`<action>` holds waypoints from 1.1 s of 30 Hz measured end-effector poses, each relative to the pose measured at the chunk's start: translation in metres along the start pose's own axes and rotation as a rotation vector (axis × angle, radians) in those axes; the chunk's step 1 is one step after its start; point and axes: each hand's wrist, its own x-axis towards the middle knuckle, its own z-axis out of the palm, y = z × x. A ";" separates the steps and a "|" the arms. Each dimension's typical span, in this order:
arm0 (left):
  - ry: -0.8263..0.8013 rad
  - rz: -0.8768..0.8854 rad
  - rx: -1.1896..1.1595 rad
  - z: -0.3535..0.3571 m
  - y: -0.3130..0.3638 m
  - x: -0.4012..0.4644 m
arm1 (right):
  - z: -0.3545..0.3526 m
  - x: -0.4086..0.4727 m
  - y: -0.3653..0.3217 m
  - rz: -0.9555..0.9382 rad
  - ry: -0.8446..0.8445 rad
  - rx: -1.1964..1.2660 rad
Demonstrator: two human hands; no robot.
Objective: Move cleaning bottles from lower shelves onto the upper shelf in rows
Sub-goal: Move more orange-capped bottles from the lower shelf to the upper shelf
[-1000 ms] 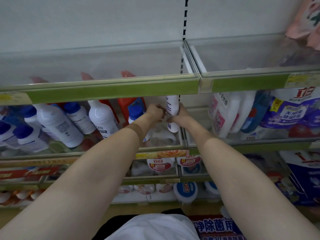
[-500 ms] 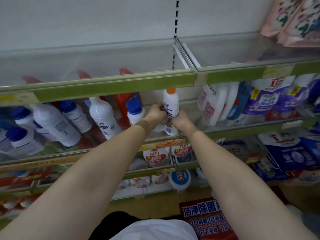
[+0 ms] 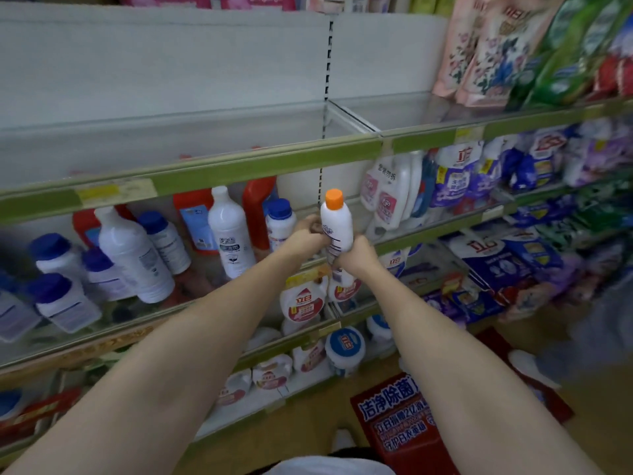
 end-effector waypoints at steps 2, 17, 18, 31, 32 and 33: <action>-0.038 -0.023 -0.025 -0.008 -0.009 -0.026 | 0.013 -0.030 -0.003 0.028 -0.026 0.008; 0.019 -0.282 -0.298 -0.072 -0.107 -0.162 | 0.134 -0.163 -0.023 0.050 -0.430 -0.085; 0.059 -0.304 -0.308 -0.074 -0.109 -0.167 | 0.142 -0.163 -0.022 0.049 -0.465 -0.091; 0.390 -0.533 -0.436 -0.105 -0.162 -0.259 | 0.197 -0.217 -0.022 0.222 -0.851 0.158; 0.416 -0.545 -0.425 -0.106 -0.165 -0.267 | 0.201 -0.220 -0.021 0.231 -0.889 0.168; 0.444 -0.556 -0.413 -0.108 -0.167 -0.276 | 0.206 -0.224 -0.021 0.239 -0.923 0.177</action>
